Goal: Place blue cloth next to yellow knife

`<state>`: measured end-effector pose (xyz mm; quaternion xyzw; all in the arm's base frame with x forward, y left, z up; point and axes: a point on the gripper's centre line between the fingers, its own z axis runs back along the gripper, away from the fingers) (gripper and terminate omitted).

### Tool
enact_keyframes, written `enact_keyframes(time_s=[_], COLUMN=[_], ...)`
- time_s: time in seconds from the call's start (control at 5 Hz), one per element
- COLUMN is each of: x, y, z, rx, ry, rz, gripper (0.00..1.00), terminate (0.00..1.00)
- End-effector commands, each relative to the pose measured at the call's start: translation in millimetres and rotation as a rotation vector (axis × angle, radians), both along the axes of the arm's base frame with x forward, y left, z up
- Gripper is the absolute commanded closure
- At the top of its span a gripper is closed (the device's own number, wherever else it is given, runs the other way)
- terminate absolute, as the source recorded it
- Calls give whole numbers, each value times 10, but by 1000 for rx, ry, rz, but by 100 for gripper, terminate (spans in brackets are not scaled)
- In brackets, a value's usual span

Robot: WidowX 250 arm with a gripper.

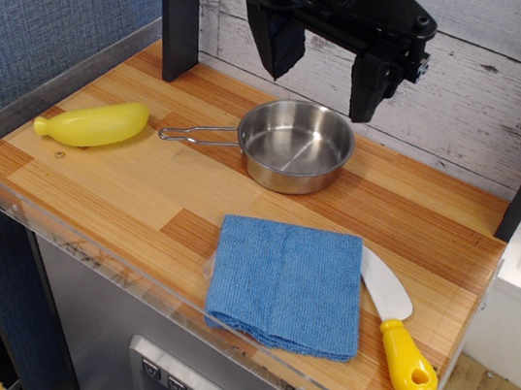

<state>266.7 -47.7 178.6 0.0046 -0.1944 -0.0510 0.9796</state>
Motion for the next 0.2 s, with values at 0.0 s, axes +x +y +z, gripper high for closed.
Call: enact_keyframes(time_s=[0.0], x=[-42], y=[23], z=[106], rx=[-6], ry=[-34], rz=[3], gripper=[0], terminate=[100])
